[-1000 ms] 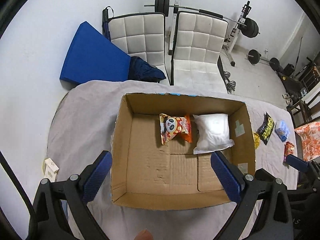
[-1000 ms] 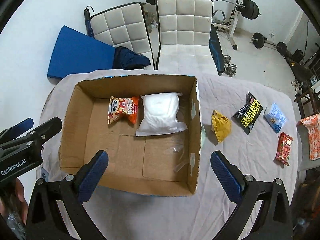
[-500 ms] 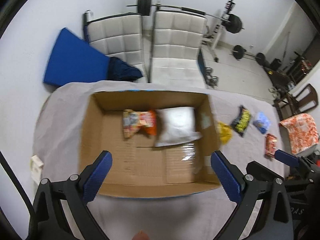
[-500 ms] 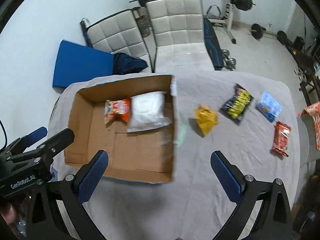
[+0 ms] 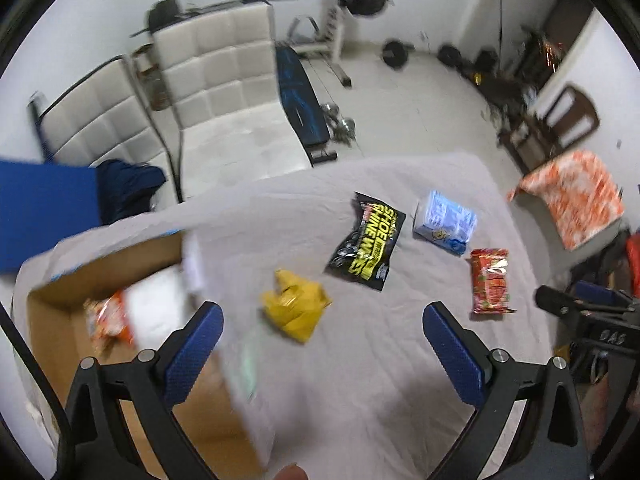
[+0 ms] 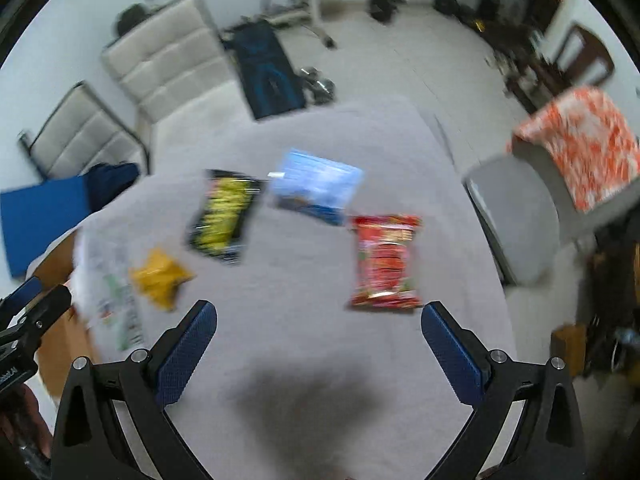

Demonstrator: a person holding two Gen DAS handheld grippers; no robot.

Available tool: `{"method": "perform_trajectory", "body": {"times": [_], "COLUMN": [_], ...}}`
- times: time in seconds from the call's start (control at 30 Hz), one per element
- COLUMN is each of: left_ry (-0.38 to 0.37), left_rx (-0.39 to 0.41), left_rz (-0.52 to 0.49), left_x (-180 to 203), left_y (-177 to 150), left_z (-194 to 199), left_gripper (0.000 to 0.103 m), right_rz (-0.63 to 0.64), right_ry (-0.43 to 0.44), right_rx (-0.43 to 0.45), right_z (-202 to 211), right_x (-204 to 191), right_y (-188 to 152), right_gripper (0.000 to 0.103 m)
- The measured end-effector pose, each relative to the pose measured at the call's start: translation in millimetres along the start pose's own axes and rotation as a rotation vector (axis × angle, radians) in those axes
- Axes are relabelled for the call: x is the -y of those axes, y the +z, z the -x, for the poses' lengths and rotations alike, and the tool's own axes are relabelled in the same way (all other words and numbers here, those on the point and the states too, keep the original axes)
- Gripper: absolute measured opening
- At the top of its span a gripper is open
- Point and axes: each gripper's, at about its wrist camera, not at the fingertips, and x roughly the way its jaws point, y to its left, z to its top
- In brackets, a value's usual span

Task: Organize soft objects
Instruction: 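Grasp the red floral bag with the right tool while the left grasps the black wipes pack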

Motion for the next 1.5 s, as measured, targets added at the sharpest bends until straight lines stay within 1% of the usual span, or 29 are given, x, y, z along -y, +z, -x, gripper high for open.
{"method": "perform_trajectory", "body": {"times": [0.03, 0.1, 0.2, 0.23, 0.33, 0.4, 0.43, 0.47, 0.5, 0.53, 0.57, 0.6, 0.63, 0.67, 0.7, 0.77, 0.83, 0.93, 1.03, 1.1, 1.17, 1.3, 1.43, 1.5], "left_ry": [0.014, 0.046, 0.068, 0.071, 0.099, 0.109, 0.102, 0.090, 0.072, 0.064, 0.058, 0.058, 0.066, 0.075, 0.082, 0.083, 0.092, 0.101, 0.072, 0.081, 0.099, 0.107, 0.124, 0.134], "left_rx": [-0.019, -0.076, -0.174, -0.205, -0.261, -0.295, -0.314, -0.329, -0.350, -0.366, -0.385, -0.398, -0.402, -0.407, -0.408, -0.390, -0.387, -0.418, -0.470, -0.454, -0.442, -0.475, -0.500, -0.493], "left_rz": [-0.020, -0.064, -0.103, -0.116, -0.161, -0.188, -0.185, -0.176, -0.160, -0.149, -0.140, -0.140, -0.149, -0.158, -0.167, -0.162, -0.142, -0.068, 0.034, 0.037, 0.067, 0.124, 0.147, 0.151], "left_x": [8.2, 27.2, 43.7, 48.9, 61.0, 69.7, 71.7, 72.8, 73.4, 73.7, 74.6, 76.6, 78.8, 81.0, 83.2, 85.3, 85.7, 82.2, 74.5, 74.2, 70.9, 66.0, 66.3, 67.4], "left_y": [6.5, 24.3, 41.6, 46.3, 53.8, 60.0, 61.7, 62.3, 64.2, 64.6, 65.1, 65.1, 64.5, 63.6, 62.0, 57.7, 54.7, 39.2, 3.3, -19.6, -50.4, -101.8, -139.0, -145.8], "left_z": [-14.8, -54.3, -110.4, -128.9, -169.0, -193.5, -203.5, -210.9, -219.6, -225.9, -232.4, -238.6, -242.3, -245.2, -246.9, -243.7, -238.1, -228.6, -217.6, -206.7, -194.0, -175.4, -162.6, -159.2], "left_gripper": [0.103, 0.103, 0.102, 0.102, 0.101, 0.101, 0.096, 0.089, 0.087, 0.085, 0.084, 0.082, 0.078, 0.077, 0.075, 0.060, 0.057, 0.057, 0.057, 0.056, 0.056, 0.056, 0.057, 0.059], "right_rz": [-0.035, -0.084, -0.134, -0.141, -0.163, -0.186, -0.199, -0.204, -0.210, -0.211, -0.207, -0.198, -0.181, -0.161, -0.144, -0.120, -0.094, -0.072, -0.040, -0.024, -0.007, 0.049, 0.119, 0.134], "right_ry": [0.008, 0.021, 0.035, 0.035, 0.050, 0.063, 0.060, 0.060, 0.061, 0.060, 0.056, 0.051, 0.037, 0.028, 0.022, 0.010, 0.003, 0.007, 0.015, 0.014, 0.023, 0.020, -0.016, -0.033], "right_rx": [-0.035, -0.085, -0.163, -0.181, -0.247, -0.273, -0.281, -0.286, -0.294, -0.300, -0.308, -0.315, -0.302, -0.291, -0.291, -0.298, -0.307, -0.330, -0.348, -0.363, -0.379, -0.385, -0.372, -0.375], "right_z": [-18.8, -47.9, -92.7, -103.8, -141.1, -159.9, -167.4, -172.3, -179.4, -183.5, -188.3, -191.9, -191.0, -189.3, -188.1, -186.3, -184.6, -182.1, -177.6, -176.6, -174.3, -166.9, -163.4, -166.5], "right_x": [20.2, 46.9, 75.0, 77.2, 88.2, 92.7, 95.4, 97.4, 99.3, 100.5, 101.1, 100.7, 99.1, 96.7, 93.6, 88.1, 84.5, 77.6, 74.8, 73.5, 69.9, 59.3, 46.8, 45.0], "right_y": [9.2, 22.9, 35.2, 35.3, 39.1, 38.5, 37.9, 37.7, 36.4, 35.5, 34.7, 33.8, 33.9, 34.4, 33.9, 31.7, 25.5, 12.4, -6.3, -19.0, -37.3, -64.1, -78.2, -78.0], "right_gripper": [0.103, 0.103, 0.103, 0.103, 0.103, 0.103, 0.102, 0.099, 0.091, 0.086, 0.076, 0.072, 0.068, 0.056, 0.052, 0.050, 0.050, 0.050, 0.050, 0.050, 0.050, 0.049, 0.050, 0.050]}}
